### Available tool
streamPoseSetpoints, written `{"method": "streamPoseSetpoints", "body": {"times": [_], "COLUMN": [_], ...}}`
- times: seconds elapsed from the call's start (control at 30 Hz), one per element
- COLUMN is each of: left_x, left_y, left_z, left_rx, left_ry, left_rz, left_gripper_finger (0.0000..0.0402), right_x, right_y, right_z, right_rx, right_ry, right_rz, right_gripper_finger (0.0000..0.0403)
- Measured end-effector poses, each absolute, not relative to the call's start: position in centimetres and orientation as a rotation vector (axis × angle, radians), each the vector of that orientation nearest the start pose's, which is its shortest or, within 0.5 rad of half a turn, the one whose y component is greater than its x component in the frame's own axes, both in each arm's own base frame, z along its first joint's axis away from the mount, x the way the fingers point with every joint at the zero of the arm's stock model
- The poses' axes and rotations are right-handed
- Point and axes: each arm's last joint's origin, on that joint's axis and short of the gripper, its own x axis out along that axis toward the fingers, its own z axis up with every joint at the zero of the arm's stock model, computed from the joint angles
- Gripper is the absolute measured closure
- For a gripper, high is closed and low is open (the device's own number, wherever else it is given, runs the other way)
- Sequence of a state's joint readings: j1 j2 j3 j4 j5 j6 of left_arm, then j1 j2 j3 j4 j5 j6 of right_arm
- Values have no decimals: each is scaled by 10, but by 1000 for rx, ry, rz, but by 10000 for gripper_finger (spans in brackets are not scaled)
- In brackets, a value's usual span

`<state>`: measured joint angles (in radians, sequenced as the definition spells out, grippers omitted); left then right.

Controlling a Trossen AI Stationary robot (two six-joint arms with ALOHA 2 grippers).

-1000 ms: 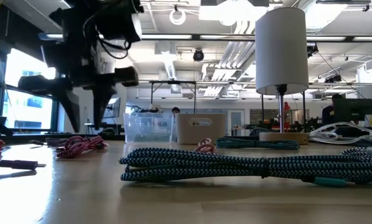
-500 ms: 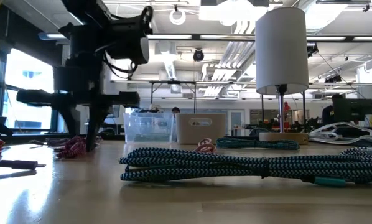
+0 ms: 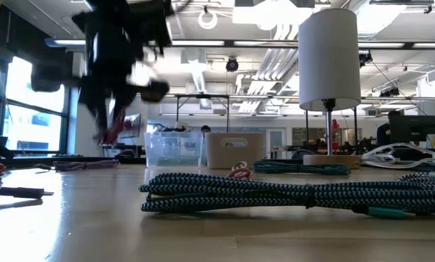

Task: Pick & Place USB Port
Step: Put the black and pink charger cable into the gray bin

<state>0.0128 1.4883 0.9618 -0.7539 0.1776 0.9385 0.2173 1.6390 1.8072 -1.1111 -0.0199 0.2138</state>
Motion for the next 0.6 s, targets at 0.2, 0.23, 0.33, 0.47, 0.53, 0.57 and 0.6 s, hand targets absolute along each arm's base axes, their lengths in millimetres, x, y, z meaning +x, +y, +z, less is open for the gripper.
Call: {"method": "streamPoseSetpoints", "body": {"times": [0.2, 0.23, 0.33, 0.47, 0.53, 0.57, 0.6], "left_x": [256, 252, 241, 225, 222, 221, 221], "left_y": [-2, -2, -2, -2, -3, -3, -3], "left_z": [292, 306, 345, 380, 389, 394, 397], "left_rx": [700, 698, 685, 644, 612, 595, 575], "left_ry": [806, 750, 543, 282, 203, 160, 132], "left_rz": [-527, -494, -386, -281, -258, -243, -236], "left_gripper_finger": [392, 392, 392, 392, 392, 392, 392], "right_x": [319, 319, 317, 314, 314, 314, 314], "right_y": [70, 70, 67, 65, 65, 65, 66], "right_z": [392, 393, 399, 412, 421, 426, 432], "right_rx": [34, 16, -43, -108, -132, -142, -153], "right_ry": [921, 906, 858, 756, 678, 628, 579], "right_rz": [119, 115, 77, 43, 51, 62, 75], "right_gripper_finger": [209, 209, 209, 209, 209, 209, 209]}}
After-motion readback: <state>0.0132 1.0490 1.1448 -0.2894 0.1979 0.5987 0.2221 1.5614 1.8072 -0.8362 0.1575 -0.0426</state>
